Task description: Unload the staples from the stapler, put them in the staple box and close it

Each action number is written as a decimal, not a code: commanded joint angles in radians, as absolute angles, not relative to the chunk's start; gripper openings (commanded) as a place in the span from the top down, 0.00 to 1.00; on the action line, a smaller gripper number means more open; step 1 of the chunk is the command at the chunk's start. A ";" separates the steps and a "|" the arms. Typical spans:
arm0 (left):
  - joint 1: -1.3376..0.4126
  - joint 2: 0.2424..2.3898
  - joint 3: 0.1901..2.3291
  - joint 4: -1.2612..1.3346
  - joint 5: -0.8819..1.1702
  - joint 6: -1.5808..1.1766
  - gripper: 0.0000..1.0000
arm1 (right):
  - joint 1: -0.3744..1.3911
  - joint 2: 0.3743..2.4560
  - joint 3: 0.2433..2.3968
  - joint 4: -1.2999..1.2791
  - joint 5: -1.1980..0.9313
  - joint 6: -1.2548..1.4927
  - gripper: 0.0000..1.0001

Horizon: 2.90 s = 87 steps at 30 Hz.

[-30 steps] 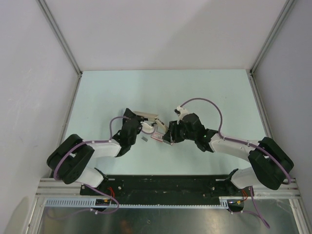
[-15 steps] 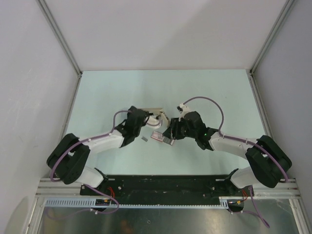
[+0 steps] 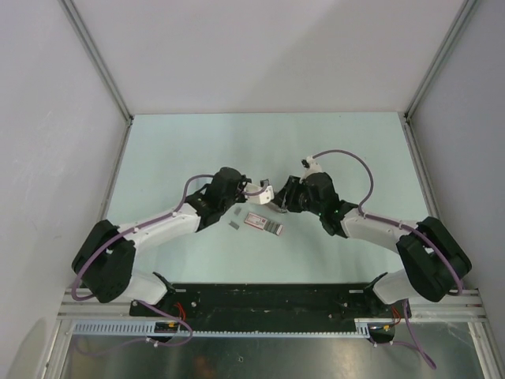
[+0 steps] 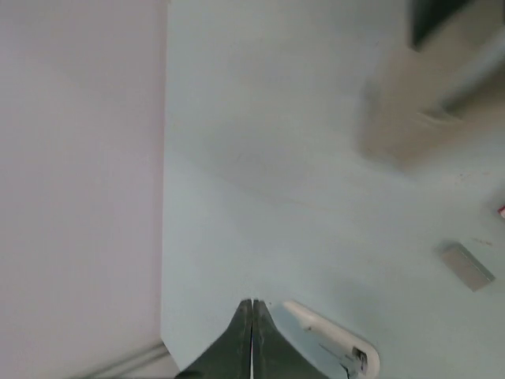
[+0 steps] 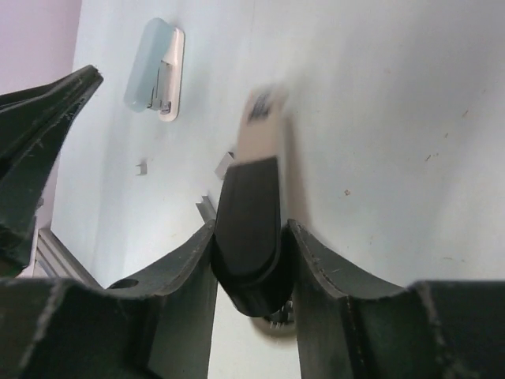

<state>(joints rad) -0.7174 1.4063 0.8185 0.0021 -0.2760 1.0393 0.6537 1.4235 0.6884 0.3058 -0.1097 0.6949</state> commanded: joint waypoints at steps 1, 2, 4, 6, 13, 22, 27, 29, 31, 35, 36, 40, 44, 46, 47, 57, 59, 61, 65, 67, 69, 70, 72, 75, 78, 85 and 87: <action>-0.709 1.386 0.913 -0.060 -0.206 0.889 1.00 | 0.660 1.419 0.765 0.423 -0.101 0.733 1.00; -0.709 1.391 0.929 -0.083 -0.189 0.854 1.00 | 0.660 1.425 0.782 0.428 -0.100 0.736 1.00; -0.709 1.401 0.956 -0.123 -0.155 0.790 1.00 | 0.660 1.441 0.818 0.430 -0.094 0.741 1.00; -0.702 1.407 0.981 -0.151 -0.129 0.730 1.00 | 0.661 1.461 0.858 0.415 -0.083 0.728 1.00; -0.603 1.411 1.099 -0.251 -0.015 0.540 1.00 | 0.656 1.516 0.963 0.354 -0.009 0.610 1.00; -0.487 1.371 1.157 -0.358 0.141 0.361 1.00 | 0.667 1.714 1.098 0.493 0.304 0.409 1.00; -0.397 1.346 1.156 -0.415 0.228 0.299 1.00 | 0.671 1.857 1.194 0.630 0.415 0.304 1.00; -0.365 1.331 1.143 -0.425 0.244 0.290 1.00 | 0.679 1.911 1.251 0.663 0.458 0.259 1.00; -0.339 1.314 1.127 -0.433 0.257 0.287 1.00 | 0.690 1.969 1.310 0.695 0.509 0.200 1.00; -0.297 1.290 1.112 -0.451 0.280 0.280 1.00 | 0.711 2.082 1.435 0.742 0.589 0.078 1.00; -0.289 1.284 1.110 -0.454 0.284 0.280 1.00 | 0.716 2.109 1.467 0.745 0.602 0.048 1.00; -0.267 1.263 1.099 -0.465 0.289 0.286 1.00 | 0.730 2.216 1.579 0.699 0.634 -0.014 1.00; -0.247 1.259 1.086 -0.466 0.301 0.286 1.00 | 0.749 2.226 1.564 0.639 0.640 -0.006 1.00; -0.238 1.257 1.083 -0.466 0.312 0.280 1.00 | 0.759 2.221 1.540 0.600 0.646 0.011 1.00; -0.235 1.256 1.081 -0.466 0.316 0.277 1.00 | 0.763 2.219 1.534 0.559 0.650 0.029 1.00; -0.230 1.157 1.095 -0.518 0.329 0.276 0.99 | 0.787 2.128 1.444 0.140 0.625 0.296 0.97; -0.230 1.141 1.098 -0.526 0.317 0.279 0.99 | 0.790 2.117 1.442 0.067 0.622 0.323 0.94; -0.229 1.124 1.098 -0.535 0.316 0.276 0.99 | 0.788 2.105 1.442 0.029 0.602 0.329 0.93; -0.229 1.090 1.099 -0.551 0.314 0.271 0.99 | 0.760 2.068 1.443 -0.023 0.526 0.335 0.84; -0.229 1.071 1.100 -0.562 0.306 0.274 0.99 | 0.741 2.043 1.451 -0.064 0.471 0.345 0.61; -0.229 1.056 1.101 -0.575 0.295 0.281 0.99 | 0.729 2.016 1.457 -0.131 0.440 0.367 0.41; -0.229 1.048 1.101 -0.580 0.290 0.284 0.99 | 0.727 2.000 1.455 -0.165 0.433 0.378 0.36; -0.228 1.033 1.103 -0.593 0.279 0.291 0.98 | 0.727 1.964 1.441 -0.228 0.423 0.400 0.30; -0.227 1.016 1.108 -0.610 0.274 0.297 0.98 | 0.731 1.888 1.380 -0.288 0.403 0.420 0.23; -0.226 1.009 1.112 -0.622 0.272 0.300 0.97 | 0.735 1.813 1.315 -0.346 0.381 0.439 0.22; -0.224 1.001 1.105 -0.635 0.269 0.309 0.97 | 0.785 1.591 1.094 -0.438 0.310 0.484 0.29; -0.224 0.998 1.102 -0.635 0.270 0.312 0.97 | 0.807 1.539 1.027 -0.460 0.282 0.506 0.34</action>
